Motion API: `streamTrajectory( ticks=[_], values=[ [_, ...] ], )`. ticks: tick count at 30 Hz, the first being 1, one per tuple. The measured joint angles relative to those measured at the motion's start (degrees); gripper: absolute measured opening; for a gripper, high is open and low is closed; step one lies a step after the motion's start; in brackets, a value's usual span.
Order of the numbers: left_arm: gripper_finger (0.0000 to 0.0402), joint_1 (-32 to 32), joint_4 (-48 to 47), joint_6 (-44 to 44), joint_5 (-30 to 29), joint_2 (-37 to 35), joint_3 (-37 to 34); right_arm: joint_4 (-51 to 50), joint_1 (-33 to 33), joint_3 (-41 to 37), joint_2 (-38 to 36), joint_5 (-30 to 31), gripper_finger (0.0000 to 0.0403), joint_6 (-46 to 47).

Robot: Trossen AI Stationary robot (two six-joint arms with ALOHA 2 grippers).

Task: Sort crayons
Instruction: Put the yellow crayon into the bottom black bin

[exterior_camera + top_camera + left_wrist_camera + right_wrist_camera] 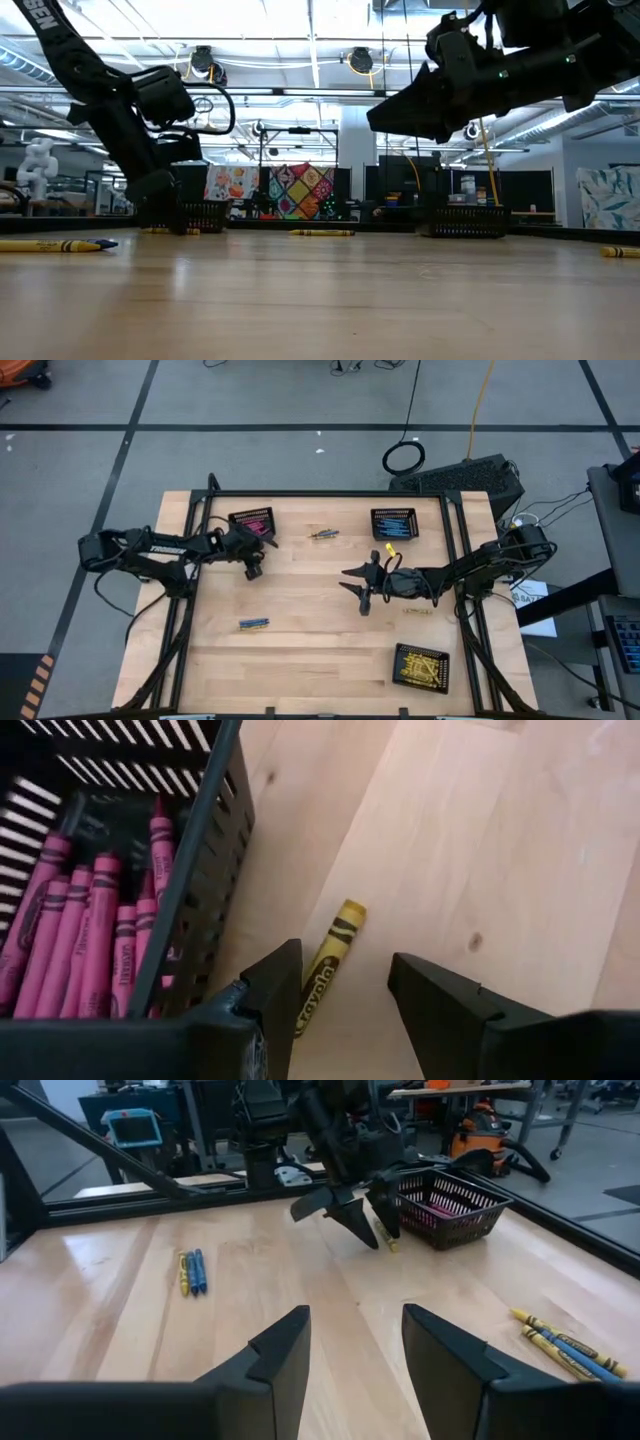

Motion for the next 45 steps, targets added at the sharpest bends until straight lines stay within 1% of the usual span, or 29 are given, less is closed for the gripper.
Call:
streamTrajectory(
  ticks=[5, 11, 14, 16, 22, 27, 30, 37, 39, 41, 43, 45],
  values=[
    [0.0175, -0.58, -0.53, -0.23, 2.16, -1.12, -0.06, 0.02, 0.99, 0.00, 0.00, 0.00, 0.0144, 0.02],
    [0.0175, -0.92, -1.10, -4.04, 12.60, -1.33, -0.13, 0.02, 1.49, 0.00, 0.00, 0.05, 0.0144, 0.00],
    [0.0175, -0.96, -1.30, -6.76, 15.75, -1.36, -0.13, 0.08, 1.49, 0.00, 0.00, 0.05, 0.0144, 0.02],
    [0.0173, -1.32, -1.83, -7.45, 16.64, -1.38, -0.13, 0.16, 1.50, 0.00, 0.00, 0.07, 0.0144, 0.02],
    [0.0131, -3.44, -2.63, -5.86, 15.67, -1.40, 0.14, 0.20, 1.49, 0.00, -0.02, 0.18, 0.0144, -0.09],
    [0.0103, -3.84, -6.33, -5.67, 14.27, -1.31, 3.00, 0.19, 1.49, 0.00, -0.02, 0.18, 0.0144, -0.16],
    [0.0096, -4.00, -9.42, -4.42, 14.22, -1.31, 5.48, 0.18, 1.51, 0.00, -0.02, 0.18, 0.0144, -0.39],
    [0.0095, -5.11, -19.01, -2.60, 13.78, -1.31, 11.87, 0.17, 1.51, -0.01, -0.02, 0.18, 0.0144, -0.62],
    [0.0095, -5.93, -22.67, 0.14, 13.45, -1.31, 13.53, 0.17, 1.50, 0.00, -0.02, 0.18, 0.0144, -0.65],
    [0.0095, -7.05, -25.42, 6.09, 13.27, -1.33, 14.85, 0.17, 1.49, 0.00, -0.02, 0.18, 0.0144, -0.92],
    [0.0095, -8.03, -26.65, 12.71, 12.56, -1.33, 15.06, 0.17, 1.49, 0.00, -0.02, 0.18, 0.0144, -1.06],
    [0.0095, -8.85, -26.71, 17.51, 11.22, -1.33, 15.02, 0.17, 1.49, 0.00, -0.02, 0.18, 0.0144, -1.25]
  ],
)
